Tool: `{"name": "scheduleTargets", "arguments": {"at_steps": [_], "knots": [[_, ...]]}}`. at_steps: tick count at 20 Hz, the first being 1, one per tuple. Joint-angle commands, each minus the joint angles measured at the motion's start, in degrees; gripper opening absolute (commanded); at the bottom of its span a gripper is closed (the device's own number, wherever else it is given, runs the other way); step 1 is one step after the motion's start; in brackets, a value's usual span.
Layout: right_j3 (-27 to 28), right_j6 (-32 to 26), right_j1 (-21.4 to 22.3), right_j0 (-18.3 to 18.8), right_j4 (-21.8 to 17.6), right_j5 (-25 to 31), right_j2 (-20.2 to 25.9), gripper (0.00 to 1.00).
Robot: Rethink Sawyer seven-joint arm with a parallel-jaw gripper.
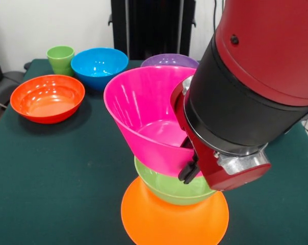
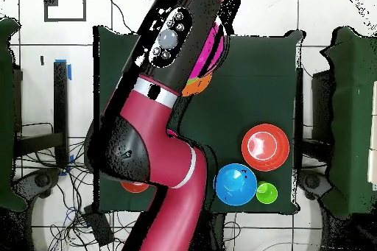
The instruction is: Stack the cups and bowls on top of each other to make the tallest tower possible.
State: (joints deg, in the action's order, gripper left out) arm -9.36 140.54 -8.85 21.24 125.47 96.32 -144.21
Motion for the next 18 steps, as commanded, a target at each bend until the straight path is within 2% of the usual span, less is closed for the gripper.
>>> {"name": "scheduleTargets", "arguments": {"at_steps": [1,12,18], "knots": [[3.1,9.5,1.3,0.1,1.8,5.8,-5.3,0.00],[3.2,8.7,1.0,0.9,3.9,8.0,-7.7,0.00],[2.6,7.6,0.9,0.8,2.5,8.9,-8.6,0.00]]}}
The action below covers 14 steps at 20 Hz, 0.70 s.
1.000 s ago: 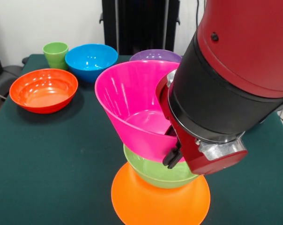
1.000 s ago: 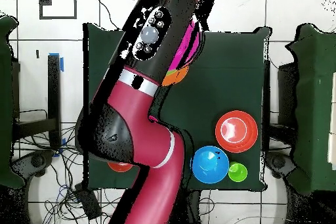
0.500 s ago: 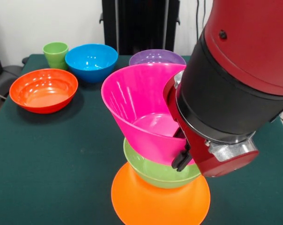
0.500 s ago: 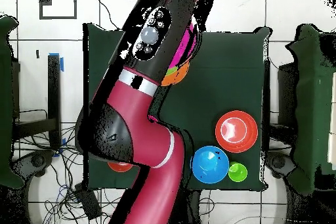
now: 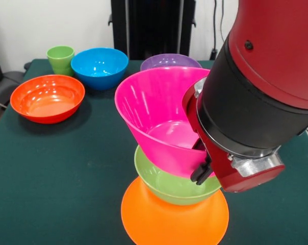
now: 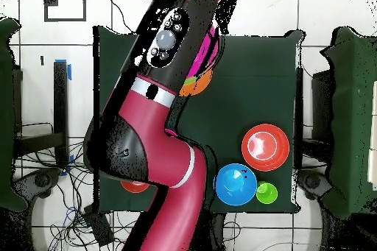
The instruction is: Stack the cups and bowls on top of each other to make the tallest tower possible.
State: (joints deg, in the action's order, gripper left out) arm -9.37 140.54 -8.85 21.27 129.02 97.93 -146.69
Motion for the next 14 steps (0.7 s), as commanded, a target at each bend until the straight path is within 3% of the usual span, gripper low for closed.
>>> {"name": "scheduleTargets", "arguments": {"at_steps": [1,14], "knots": [[2.6,7.4,0.8,0.7,-1.3,7.3,-6.1,0.00],[2.1,8.5,0.0,0.7,-2.0,5.2,-5.7,0.00]]}}
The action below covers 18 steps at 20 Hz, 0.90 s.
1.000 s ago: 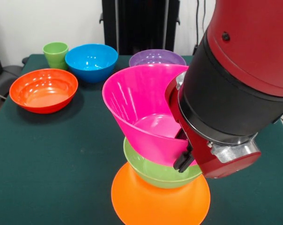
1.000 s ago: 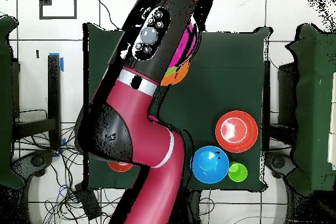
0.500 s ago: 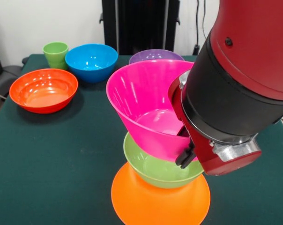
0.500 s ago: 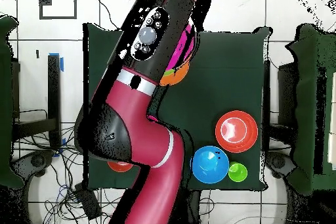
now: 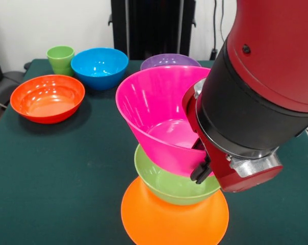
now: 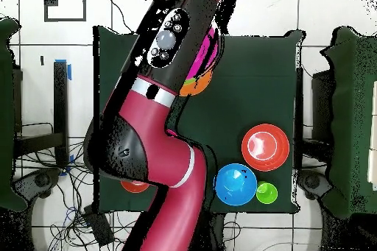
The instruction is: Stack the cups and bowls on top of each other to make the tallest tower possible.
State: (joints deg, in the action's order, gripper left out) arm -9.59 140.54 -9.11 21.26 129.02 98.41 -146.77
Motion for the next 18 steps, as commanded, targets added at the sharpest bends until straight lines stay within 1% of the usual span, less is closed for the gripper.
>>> {"name": "scheduleTargets", "arguments": {"at_steps": [1,11,18], "knots": [[2.3,8.7,0.2,0.7,-2.2,4.6,-5.7,0.00],[2.1,8.9,-0.2,0.9,-1.6,3.5,-7.2,0.00],[1.9,9.3,-0.8,0.8,-1.7,2.1,-6.7,0.00]]}}
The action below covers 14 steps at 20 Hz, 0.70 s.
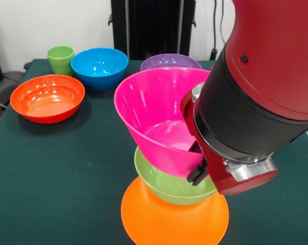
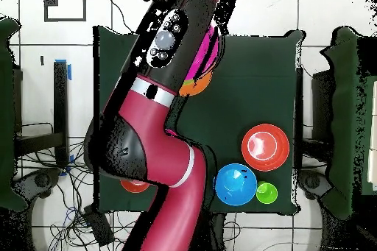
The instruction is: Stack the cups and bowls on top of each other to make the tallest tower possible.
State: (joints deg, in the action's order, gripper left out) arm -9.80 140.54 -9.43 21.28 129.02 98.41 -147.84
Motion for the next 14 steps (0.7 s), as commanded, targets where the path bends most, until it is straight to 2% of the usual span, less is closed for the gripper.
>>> {"name": "scheduleTargets", "arguments": {"at_steps": [1,14], "knots": [[2.1,9.4,-0.6,0.8,-1.7,1.9,-5.6,0.00],[2.1,10.6,-0.9,0.7,-0.8,1.2,-6.2,0.00]]}}
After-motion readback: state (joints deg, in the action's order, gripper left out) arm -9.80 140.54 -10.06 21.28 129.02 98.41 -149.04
